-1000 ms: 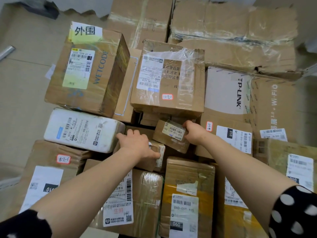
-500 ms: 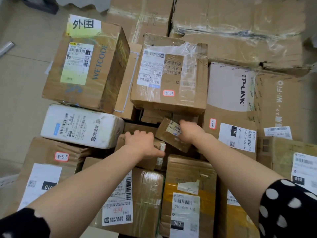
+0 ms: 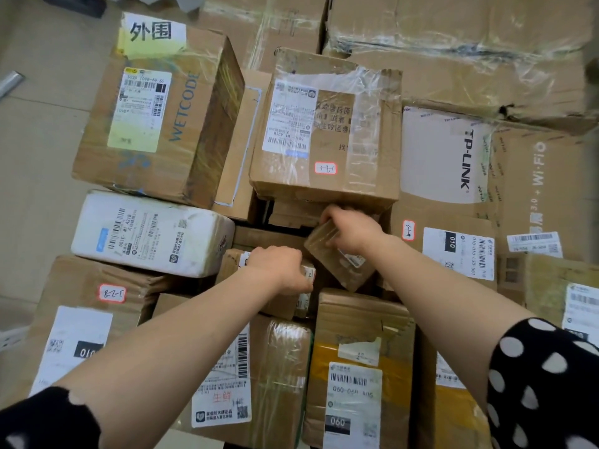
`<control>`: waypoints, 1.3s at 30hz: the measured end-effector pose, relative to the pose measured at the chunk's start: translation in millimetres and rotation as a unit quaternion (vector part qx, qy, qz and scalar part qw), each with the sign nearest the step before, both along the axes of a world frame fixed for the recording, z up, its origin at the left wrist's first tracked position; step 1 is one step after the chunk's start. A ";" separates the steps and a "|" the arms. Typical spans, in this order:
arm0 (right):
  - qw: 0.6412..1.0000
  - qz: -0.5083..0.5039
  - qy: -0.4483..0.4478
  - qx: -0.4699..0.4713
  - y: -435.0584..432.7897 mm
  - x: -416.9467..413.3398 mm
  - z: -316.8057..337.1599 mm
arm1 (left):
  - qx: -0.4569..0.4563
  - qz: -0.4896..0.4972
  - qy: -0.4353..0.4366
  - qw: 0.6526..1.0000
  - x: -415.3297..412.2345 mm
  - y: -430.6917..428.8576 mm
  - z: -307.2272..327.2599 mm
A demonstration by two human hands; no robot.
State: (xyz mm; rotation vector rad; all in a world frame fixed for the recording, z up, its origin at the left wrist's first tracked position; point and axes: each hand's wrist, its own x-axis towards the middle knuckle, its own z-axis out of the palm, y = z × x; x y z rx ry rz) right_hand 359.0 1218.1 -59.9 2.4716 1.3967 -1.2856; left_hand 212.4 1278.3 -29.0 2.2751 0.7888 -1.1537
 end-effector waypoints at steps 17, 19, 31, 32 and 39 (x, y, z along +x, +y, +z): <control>0.973 -0.168 0.115 0.109 -22.6 4.7 24.7 | 0.027 0.082 0.147 0.985 0.5 17.3 21.0; 0.974 -0.169 0.102 0.112 -23.4 1.6 24.8 | 0.036 0.092 0.136 0.986 -2.0 14.3 17.9; 0.964 -0.229 0.067 0.115 -49.1 -2.3 28.2 | -0.013 0.115 0.102 0.988 1.9 9.3 15.9; 0.962 -0.237 0.059 0.120 -52.0 -3.2 29.9 | -0.012 0.109 0.108 0.988 1.3 7.9 15.9; 0.941 -0.300 0.014 0.158 -70.9 -4.8 39.4 | 0.036 -0.035 0.072 0.996 -2.2 3.1 8.4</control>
